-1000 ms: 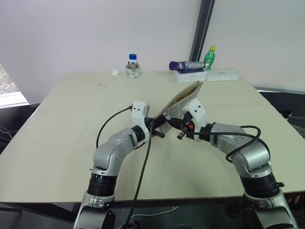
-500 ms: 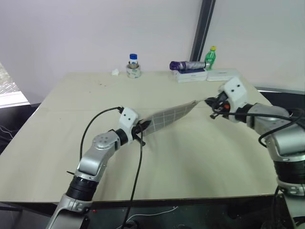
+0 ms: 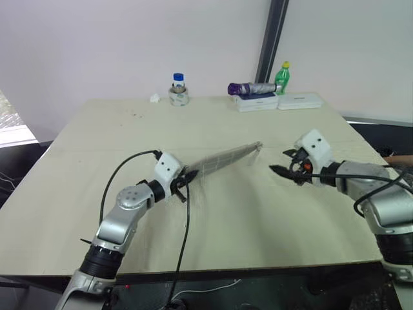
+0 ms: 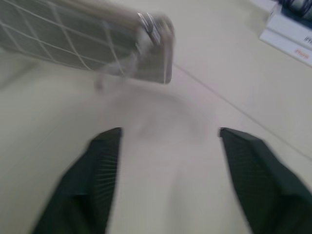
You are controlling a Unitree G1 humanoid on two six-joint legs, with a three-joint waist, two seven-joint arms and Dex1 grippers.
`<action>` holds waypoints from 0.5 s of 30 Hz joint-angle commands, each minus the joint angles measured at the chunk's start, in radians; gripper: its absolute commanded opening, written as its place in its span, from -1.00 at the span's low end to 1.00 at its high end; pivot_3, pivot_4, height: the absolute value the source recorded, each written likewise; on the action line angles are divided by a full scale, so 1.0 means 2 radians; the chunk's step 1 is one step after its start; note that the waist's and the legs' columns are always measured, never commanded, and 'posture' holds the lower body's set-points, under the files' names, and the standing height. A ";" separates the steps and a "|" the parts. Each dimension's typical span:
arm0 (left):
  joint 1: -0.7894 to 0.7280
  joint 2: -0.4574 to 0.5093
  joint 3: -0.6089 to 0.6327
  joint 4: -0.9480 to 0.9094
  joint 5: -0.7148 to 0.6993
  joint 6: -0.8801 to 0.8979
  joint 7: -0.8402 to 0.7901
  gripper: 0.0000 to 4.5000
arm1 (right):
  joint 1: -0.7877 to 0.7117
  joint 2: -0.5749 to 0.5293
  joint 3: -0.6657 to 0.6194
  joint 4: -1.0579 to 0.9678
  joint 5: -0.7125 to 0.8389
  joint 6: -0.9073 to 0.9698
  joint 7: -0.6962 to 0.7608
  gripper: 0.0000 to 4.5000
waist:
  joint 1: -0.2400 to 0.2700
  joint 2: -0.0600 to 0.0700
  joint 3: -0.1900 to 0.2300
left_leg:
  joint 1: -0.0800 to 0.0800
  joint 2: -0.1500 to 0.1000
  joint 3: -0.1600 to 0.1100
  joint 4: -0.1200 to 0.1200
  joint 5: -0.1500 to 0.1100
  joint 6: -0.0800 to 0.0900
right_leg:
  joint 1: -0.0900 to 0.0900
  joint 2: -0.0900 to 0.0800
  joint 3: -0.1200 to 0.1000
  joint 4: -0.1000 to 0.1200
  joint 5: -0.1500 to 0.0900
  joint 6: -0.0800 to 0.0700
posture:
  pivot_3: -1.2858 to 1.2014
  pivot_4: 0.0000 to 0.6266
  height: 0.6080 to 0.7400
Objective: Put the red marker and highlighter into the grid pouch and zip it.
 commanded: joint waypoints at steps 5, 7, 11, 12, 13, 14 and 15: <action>0.046 0.033 0.050 -0.080 -0.048 0.062 -0.018 0.77 | 0.015 -0.011 -0.017 -0.029 0.002 -0.019 0.012 0.96 | 0.001 0.000 0.000 | 0.000 0.001 0.000 0.000 0.000 0.000 | 0.000 0.000 0.000 0.000 0.000 0.000 | 0.03 -0.52 1.00; 0.068 0.043 0.075 -0.096 -0.064 0.079 -0.016 0.77 | 0.026 -0.015 -0.022 -0.033 0.006 -0.028 0.024 0.96 | 0.001 0.000 0.000 | 0.000 0.001 0.000 0.000 0.000 0.000 | 0.000 0.000 0.000 0.000 0.000 0.000 | 0.03 -0.52 1.00; 0.121 0.072 0.125 -0.116 -0.068 0.085 -0.009 0.77 | 0.058 -0.021 -0.045 -0.033 0.015 -0.058 0.046 0.96 | 0.002 0.000 0.000 | 0.000 0.001 0.000 0.000 0.000 0.000 | 0.000 0.000 0.000 0.000 0.000 0.000 | 0.03 -0.52 1.00; 0.131 0.078 0.132 -0.117 -0.066 0.084 -0.006 0.77 | 0.065 -0.019 -0.051 -0.030 0.016 -0.068 0.049 0.96 | 0.002 0.000 0.000 | 0.000 0.001 0.000 0.000 0.000 0.000 | 0.000 0.000 0.000 0.000 0.000 0.000 | 0.03 -0.52 1.00; 0.136 0.081 0.137 -0.116 -0.064 0.084 -0.002 0.77 | 0.068 -0.016 -0.056 -0.028 0.019 -0.074 0.050 0.96 | 0.002 0.000 0.000 | 0.000 0.001 0.000 0.000 0.000 0.000 | 0.000 0.000 0.000 0.000 0.000 0.000 | 0.03 -0.52 1.00; 0.144 0.083 0.151 -0.112 -0.063 0.085 0.008 0.77 | 0.075 -0.010 -0.067 -0.023 0.029 -0.076 0.052 0.96 | 0.002 0.000 0.000 | 0.000 0.001 0.000 0.000 0.000 0.000 | 0.000 0.000 0.000 0.000 0.000 0.000 | 0.03 -0.52 1.00; 0.152 0.084 0.165 -0.110 -0.063 0.083 0.017 0.77 | 0.082 -0.003 -0.077 -0.018 0.039 -0.080 0.054 0.96 | 0.003 0.000 0.000 | 0.000 0.001 0.000 0.000 0.000 0.000 | 0.000 0.000 0.000 0.000 0.000 0.000 | 0.03 -0.52 1.00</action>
